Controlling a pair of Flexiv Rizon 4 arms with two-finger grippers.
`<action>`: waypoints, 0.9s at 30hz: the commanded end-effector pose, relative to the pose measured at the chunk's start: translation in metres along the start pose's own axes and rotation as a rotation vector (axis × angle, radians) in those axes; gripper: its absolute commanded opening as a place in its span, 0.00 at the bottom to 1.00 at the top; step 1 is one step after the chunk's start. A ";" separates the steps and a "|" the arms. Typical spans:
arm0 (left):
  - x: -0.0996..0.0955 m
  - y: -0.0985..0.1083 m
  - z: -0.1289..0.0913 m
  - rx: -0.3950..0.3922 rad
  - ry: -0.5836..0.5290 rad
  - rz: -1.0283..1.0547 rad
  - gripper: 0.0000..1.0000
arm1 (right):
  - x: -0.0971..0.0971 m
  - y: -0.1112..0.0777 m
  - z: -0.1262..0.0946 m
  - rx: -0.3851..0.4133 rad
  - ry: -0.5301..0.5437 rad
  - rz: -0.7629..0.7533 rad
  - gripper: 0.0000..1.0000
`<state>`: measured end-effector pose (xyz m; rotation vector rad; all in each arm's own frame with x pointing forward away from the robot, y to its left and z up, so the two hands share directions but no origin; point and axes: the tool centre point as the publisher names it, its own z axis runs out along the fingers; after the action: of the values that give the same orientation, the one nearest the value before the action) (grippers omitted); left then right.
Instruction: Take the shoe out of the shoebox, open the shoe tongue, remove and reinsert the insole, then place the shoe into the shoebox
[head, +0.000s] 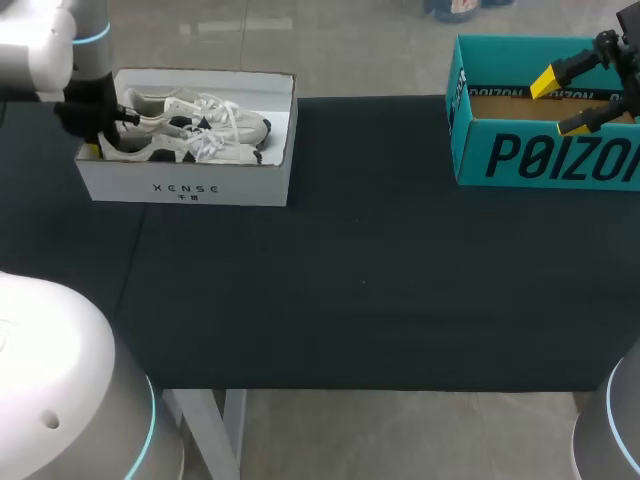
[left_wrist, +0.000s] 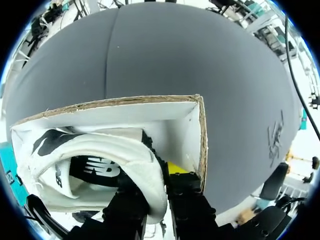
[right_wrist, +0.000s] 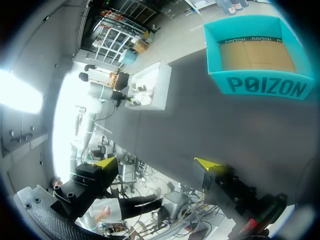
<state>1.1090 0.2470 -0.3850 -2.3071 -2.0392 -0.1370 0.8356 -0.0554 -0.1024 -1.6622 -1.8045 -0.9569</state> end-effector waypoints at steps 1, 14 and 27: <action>0.007 0.000 -0.018 -0.010 0.004 0.012 0.00 | -0.001 0.002 0.000 0.003 -0.002 0.000 1.00; 0.005 0.000 -0.126 -0.039 -0.011 -0.136 0.00 | -0.001 0.002 0.000 0.003 -0.002 0.000 1.00; -0.045 -0.026 -0.185 -0.129 0.034 -0.169 0.00 | -0.001 0.002 0.000 0.003 -0.002 0.000 1.00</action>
<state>1.0977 0.1947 -0.2295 -2.1682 -2.2588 -0.2460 0.8356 -0.0554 -0.1024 -1.6622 -1.8046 -0.9569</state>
